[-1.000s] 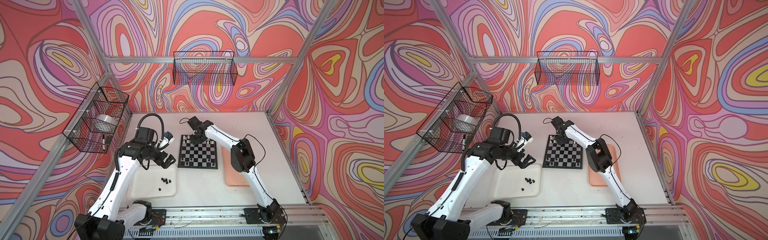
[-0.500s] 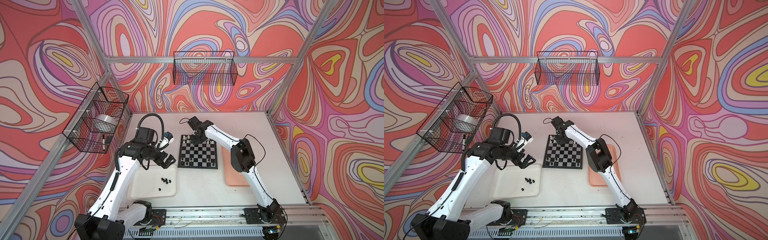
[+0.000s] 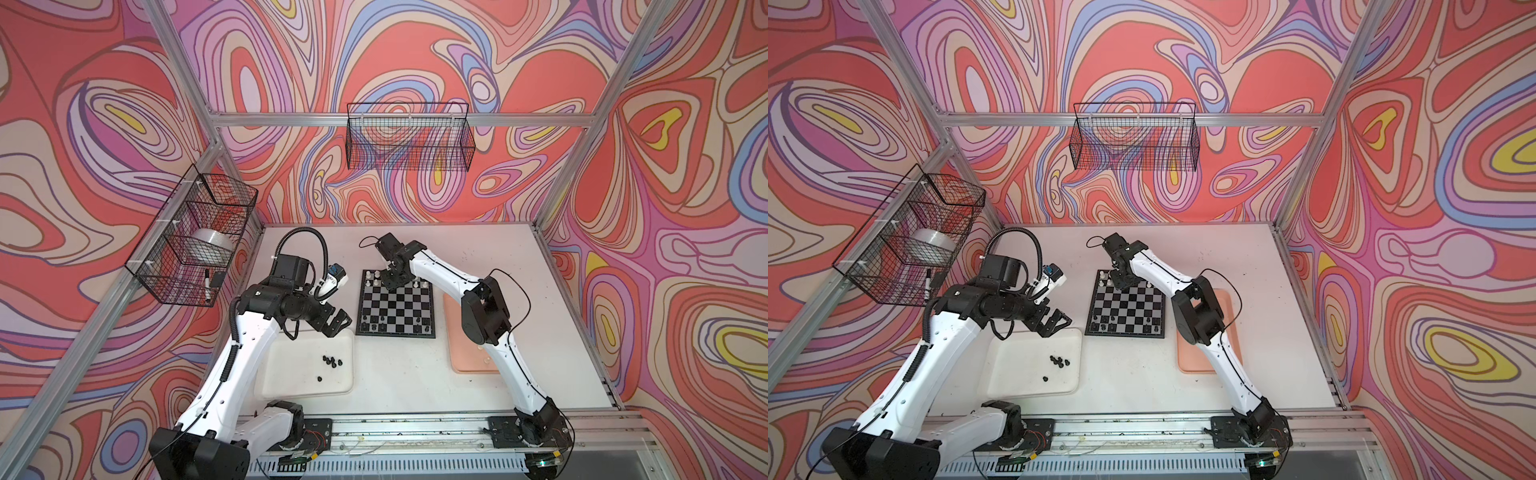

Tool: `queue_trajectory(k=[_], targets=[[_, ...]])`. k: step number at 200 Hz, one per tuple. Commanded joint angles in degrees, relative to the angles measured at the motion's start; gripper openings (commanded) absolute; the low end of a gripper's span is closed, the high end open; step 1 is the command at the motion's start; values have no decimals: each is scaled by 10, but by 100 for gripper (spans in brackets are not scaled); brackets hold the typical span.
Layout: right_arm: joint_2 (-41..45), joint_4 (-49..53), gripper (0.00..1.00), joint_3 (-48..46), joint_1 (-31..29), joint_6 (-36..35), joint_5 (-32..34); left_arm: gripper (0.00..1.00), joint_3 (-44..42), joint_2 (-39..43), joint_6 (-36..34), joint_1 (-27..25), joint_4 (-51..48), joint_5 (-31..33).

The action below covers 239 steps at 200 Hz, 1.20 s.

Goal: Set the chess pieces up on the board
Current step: 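Lower the held cream pawn onto a square beside the cream pawn row, then open the right gripper to release the cream pawn and raise it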

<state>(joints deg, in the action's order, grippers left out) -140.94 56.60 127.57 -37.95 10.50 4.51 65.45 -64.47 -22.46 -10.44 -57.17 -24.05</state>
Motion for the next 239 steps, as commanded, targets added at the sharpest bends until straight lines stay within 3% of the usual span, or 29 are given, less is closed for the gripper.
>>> queue_trajectory(k=[1, 58, 239], targets=[[-8, 3, 20, 15, -4, -3, 5, 100, -7, 11, -3, 2, 1, -9], [2, 4, 26, 17, -4, -6, 8, 100, -8, 13, -3, 3, 1, -9], [48, 29, 30, 5, -19, -15, 28, 100, 0, 12, -1, 4, -6, -8]])
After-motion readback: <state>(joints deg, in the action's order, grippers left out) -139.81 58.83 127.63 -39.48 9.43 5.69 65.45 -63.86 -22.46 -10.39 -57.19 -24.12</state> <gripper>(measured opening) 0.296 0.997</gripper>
